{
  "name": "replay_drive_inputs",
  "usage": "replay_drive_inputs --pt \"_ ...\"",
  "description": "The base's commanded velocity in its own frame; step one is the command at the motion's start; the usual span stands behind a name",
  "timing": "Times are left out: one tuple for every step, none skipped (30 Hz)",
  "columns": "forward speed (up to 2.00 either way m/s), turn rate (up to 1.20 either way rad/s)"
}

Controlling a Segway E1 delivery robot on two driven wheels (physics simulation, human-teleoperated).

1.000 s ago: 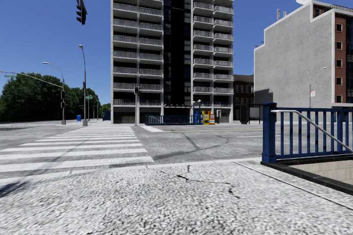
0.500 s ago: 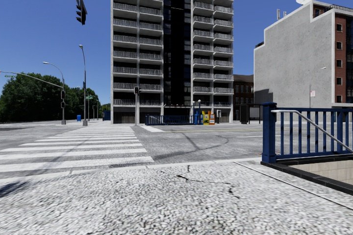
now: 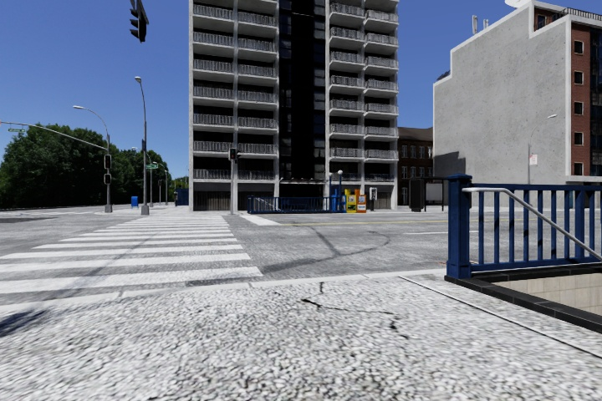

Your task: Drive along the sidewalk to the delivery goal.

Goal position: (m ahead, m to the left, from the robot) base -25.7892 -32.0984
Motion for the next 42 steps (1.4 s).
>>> replay_drive_inputs --pt "0.0 -0.02" --pt "0.0 -0.03" --pt "0.0 -0.03" --pt "0.0 -0.03" --pt "0.0 -0.03" --pt "0.0 -0.03" --pt "0.0 -0.03" --pt "0.0 -0.03" --pt "0.0 -0.08" --pt "0.0 -0.08" --pt "0.0 -0.15" --pt "0.0 -0.17" --pt "0.0 -0.18" --pt "0.0 -0.19" --pt "0.0 -0.19" --pt "0.0 -0.26" --pt "0.0 -0.33" --pt "0.0 -0.35" --pt "0.0 -0.35" --pt "0.0 -0.35" --pt "0.0 -0.35" --pt "0.0 -0.35" --pt "0.0 -0.35" --pt "0.0 -0.35" --pt "0.0 -0.35" --pt "0.0 -0.35" --pt "0.0 -0.35" --pt "0.0 -0.35" --pt "0.0 -0.35" --pt "0.0 -0.35" --pt "0.0 -0.35" --pt "0.0 -0.35" --pt "0.0 -0.35" --pt "0.0 -0.35" --pt "0.0 -0.35" --pt "0.0 -0.35" --pt "0.0 -0.35" --pt "0.0 -0.35" --pt "0.0 -0.35" --pt "0.0 -0.35" --pt "0.0 -0.35" --pt "0.0 -0.35"
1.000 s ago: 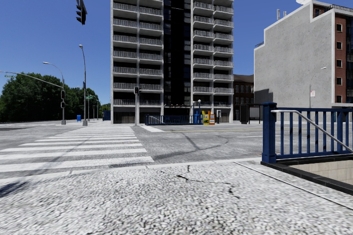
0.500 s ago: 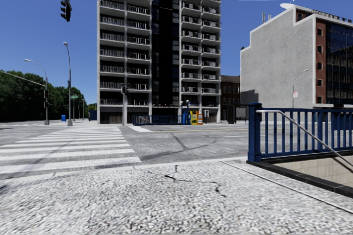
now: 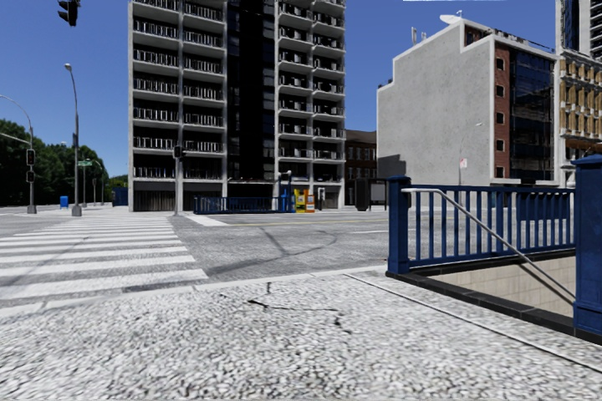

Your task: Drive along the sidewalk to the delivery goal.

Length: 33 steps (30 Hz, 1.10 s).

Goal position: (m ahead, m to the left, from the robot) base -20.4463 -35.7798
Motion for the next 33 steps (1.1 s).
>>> replay_drive_inputs --pt "0.0 -0.35" --pt "0.0 -0.35" --pt "0.0 -0.35" --pt "0.0 -0.35" --pt "0.0 -0.35" --pt "0.0 -0.35" --pt "0.0 -0.35" --pt "0.0 -0.35" --pt "0.0 -0.35" --pt "0.0 -0.35" --pt "0.0 -0.35" --pt "0.0 -0.35" --pt "0.0 -0.35" --pt "0.0 -0.35" --pt "0.0 -0.35" --pt "0.0 -0.35" --pt "0.0 -0.35" --pt "0.0 -0.35" --pt "0.0 -0.35" --pt "0.0 -0.35" --pt "0.0 -0.35" --pt "0.0 -0.35" --pt "0.0 -0.35" --pt "0.0 -0.35" --pt "0.0 -0.35" --pt "0.0 -0.35" --pt "0.0 -0.35" --pt "0.0 -0.35" --pt "0.0 -0.35" --pt "0.0 -0.35" --pt "0.0 -0.35" --pt "0.0 -0.35" --pt "0.0 -0.35"
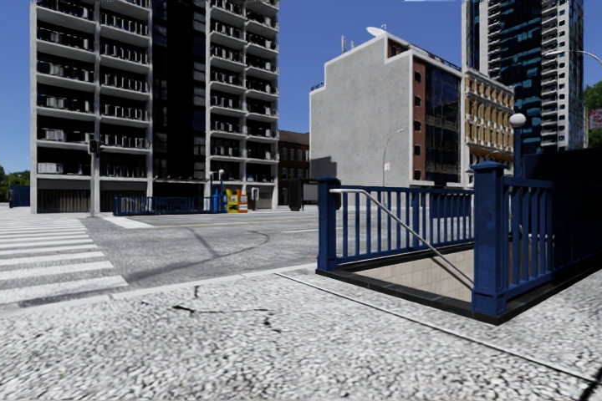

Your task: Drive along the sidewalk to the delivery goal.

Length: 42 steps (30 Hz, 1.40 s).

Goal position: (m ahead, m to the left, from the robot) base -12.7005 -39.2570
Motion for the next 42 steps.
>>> replay_drive_inputs --pt "0.0 -0.35" --pt "0.0 -0.35" --pt "0.0 -0.35" --pt "0.0 -0.35" --pt "0.0 -0.35" --pt "0.0 -0.35" --pt "0.0 -0.35" --pt "0.0 -0.35" --pt "0.0 -0.35" --pt "0.0 -0.35" --pt "0.0 -0.35" --pt "0.0 -0.35" --pt "0.0 -0.35" --pt "0.0 -0.38" --pt "0.0 -0.47" --pt "0.0 -0.52" --pt "0.0 -0.54" --pt "0.0 -0.54" --pt "0.0 -0.54" --pt "0.0 -0.54" --pt "0.0 -0.54" --pt "0.0 -0.54" --pt "0.0 -0.54" --pt "0.0 -0.54" --pt "0.0 -0.54" --pt "0.0 -0.54" --pt "0.0 -0.54" --pt "0.0 -0.54" --pt "0.0 -0.54" --pt "0.0 -0.54" --pt "0.0 -0.54" --pt "0.0 -0.54" --pt "0.0 -0.54" --pt "0.0 -0.54" --pt "0.0 -0.54" --pt "0.0 -0.54" --pt "0.0 -0.54" --pt "0.0 -0.54" --pt "0.0 -0.54" --pt "0.0 -0.54" --pt "0.0 -0.54" --pt "0.0 -0.54"
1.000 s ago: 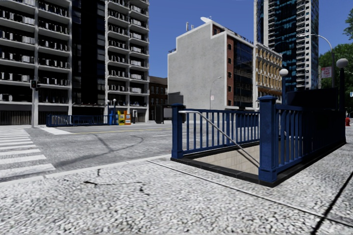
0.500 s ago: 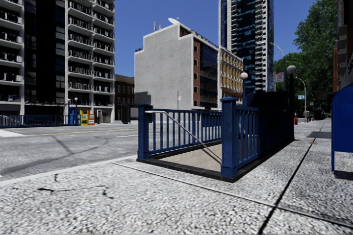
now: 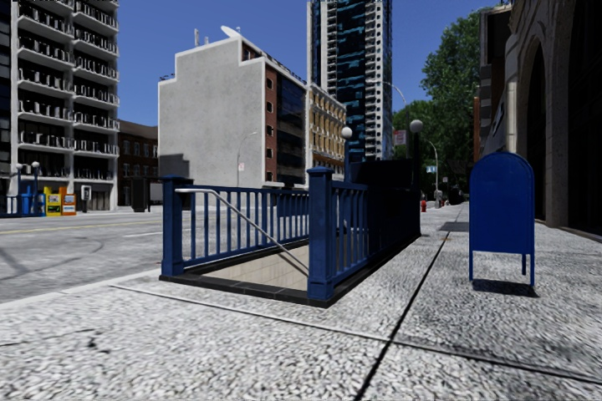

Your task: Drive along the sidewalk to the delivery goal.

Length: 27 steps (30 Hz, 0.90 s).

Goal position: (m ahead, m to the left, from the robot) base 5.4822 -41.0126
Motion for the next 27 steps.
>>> replay_drive_inputs --pt "0.0 -0.54" --pt "0.0 -0.54" --pt "0.0 -0.54" --pt "0.0 -0.54" --pt "0.0 -0.54" --pt "0.0 -0.54" --pt "0.0 -0.54" --pt "0.0 -0.54" --pt "0.0 -0.54" --pt "0.0 -0.54" --pt "0.0 -0.54" --pt "0.0 -0.54" --pt "0.0 -0.54" --pt "0.0 -0.54" --pt "0.0 -0.54" --pt "0.0 -0.54" --pt "0.0 -0.54" --pt "0.0 -0.54" --pt "0.0 -0.54" --pt "0.0 -0.54" --pt "0.0 -0.54" --pt "0.0 -0.54" --pt "0.0 -0.54" --pt "0.03 -0.54" --pt "0.08 -0.54" --pt "0.08 -0.54" --pt "0.09 -0.54"
